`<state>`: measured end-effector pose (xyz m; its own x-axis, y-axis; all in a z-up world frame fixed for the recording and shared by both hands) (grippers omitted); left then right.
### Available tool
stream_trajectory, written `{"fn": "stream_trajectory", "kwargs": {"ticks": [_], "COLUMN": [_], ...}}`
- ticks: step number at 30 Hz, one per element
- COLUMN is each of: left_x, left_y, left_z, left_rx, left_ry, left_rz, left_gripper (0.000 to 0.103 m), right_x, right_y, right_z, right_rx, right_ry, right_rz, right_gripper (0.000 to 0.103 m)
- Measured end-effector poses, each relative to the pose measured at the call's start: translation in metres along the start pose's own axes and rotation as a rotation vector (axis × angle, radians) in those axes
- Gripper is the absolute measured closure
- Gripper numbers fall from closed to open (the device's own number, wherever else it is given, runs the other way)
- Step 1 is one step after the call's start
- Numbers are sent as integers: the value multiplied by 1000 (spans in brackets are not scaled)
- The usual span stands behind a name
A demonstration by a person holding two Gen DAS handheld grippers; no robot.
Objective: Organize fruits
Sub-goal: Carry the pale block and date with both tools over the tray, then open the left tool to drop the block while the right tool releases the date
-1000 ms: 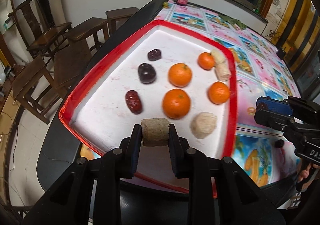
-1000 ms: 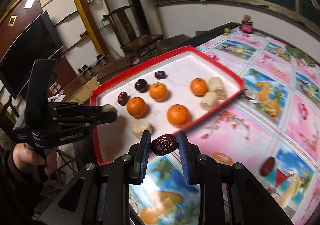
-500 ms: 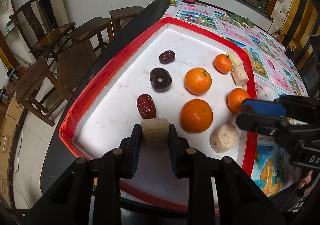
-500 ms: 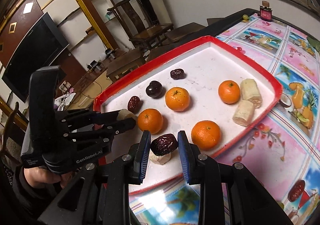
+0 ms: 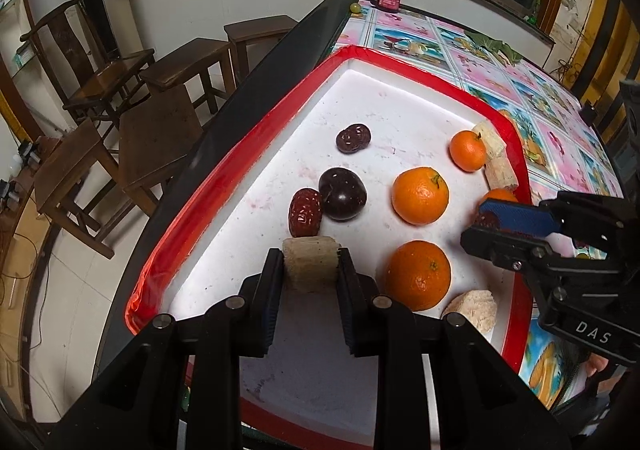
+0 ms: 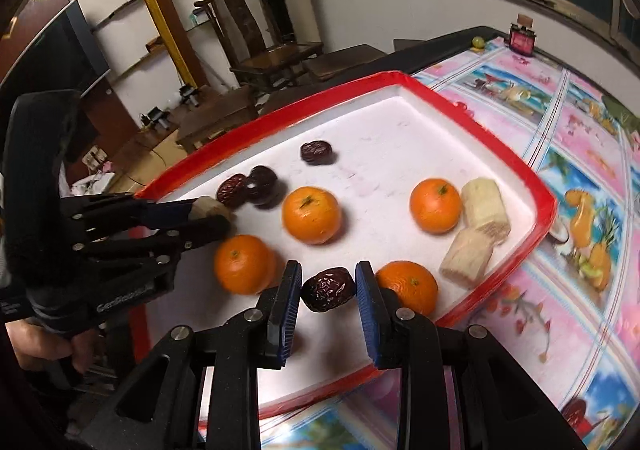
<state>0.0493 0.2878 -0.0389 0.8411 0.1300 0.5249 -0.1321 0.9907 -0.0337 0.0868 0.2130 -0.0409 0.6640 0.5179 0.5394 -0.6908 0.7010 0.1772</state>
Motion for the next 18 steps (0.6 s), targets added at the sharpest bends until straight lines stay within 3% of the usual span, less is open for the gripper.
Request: {"fn": "stream_trajectory", "kwargs": {"ticks": [18], "left_x": [-2], "left_y": [2], "left_z": [2], "left_rx": [16], "left_ry": [-16], "left_rz": [6], "left_gripper": [79], "right_x": [-3], "right_y": [14], "right_z": [-18], "right_rx": [-12], "right_ry": [25], "right_rz": [64], "right_gripper": [74]}}
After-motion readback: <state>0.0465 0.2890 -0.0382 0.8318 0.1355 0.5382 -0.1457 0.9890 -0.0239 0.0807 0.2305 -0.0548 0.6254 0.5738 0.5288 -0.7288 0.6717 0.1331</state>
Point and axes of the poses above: each gripper's, at about its wrist camera, not at the fingertips, and z roughly against the way its jaws point, y to its left, x to its top, the point moved 7 cm from there along -z, roughly the way its jaws point, and after that the axes turned 1 degree about y, right-handed, at the moved point
